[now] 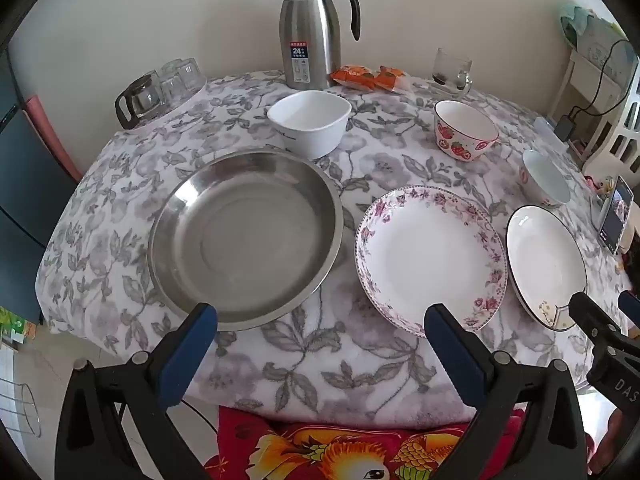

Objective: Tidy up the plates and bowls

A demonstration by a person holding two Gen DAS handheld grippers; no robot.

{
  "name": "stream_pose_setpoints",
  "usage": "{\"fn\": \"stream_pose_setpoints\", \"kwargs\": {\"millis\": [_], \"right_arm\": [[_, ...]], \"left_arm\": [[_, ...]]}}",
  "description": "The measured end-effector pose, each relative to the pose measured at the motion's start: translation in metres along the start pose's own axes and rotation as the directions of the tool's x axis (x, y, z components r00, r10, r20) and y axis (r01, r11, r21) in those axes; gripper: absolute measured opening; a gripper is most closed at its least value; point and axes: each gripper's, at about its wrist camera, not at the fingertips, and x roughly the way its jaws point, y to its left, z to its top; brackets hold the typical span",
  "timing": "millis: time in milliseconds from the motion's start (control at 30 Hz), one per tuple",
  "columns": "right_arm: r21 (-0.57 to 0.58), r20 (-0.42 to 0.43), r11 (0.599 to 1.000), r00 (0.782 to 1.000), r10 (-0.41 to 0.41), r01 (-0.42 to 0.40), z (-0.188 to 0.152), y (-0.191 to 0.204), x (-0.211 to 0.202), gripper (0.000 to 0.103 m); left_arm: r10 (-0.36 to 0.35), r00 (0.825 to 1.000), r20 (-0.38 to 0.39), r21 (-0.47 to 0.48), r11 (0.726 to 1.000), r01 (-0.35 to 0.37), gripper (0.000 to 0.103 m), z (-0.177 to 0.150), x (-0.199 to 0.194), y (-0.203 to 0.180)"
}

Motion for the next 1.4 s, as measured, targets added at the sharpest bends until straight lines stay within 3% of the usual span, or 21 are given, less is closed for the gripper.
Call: {"fn": "stream_pose_setpoints", "kwargs": {"millis": [267, 333, 1400], "right_arm": [[0.011, 0.008, 1.0, 1.0, -0.003, 0.003, 0.002, -0.003, 0.0, 0.103], [0.011, 0.009, 1.0, 1.0, -0.002, 0.002, 0.001, -0.003, -0.002, 0.103], [0.041, 0.031, 0.999, 0.999, 0.007, -0.008, 0.0, -0.006, -0.004, 0.103]], "left_arm": [[0.0, 1.0, -0.018, -0.009, 1.0, 0.0, 0.103, 0.013, 0.008, 0.017], [0.033, 0.999, 0.008, -0.021, 0.999, -0.033, 0.103, -0.002, 0.001, 0.003], [0.064, 0.998, 0.026, -0.028, 0.998, -0.063, 0.103, -0.003, -0.003, 0.004]]}}
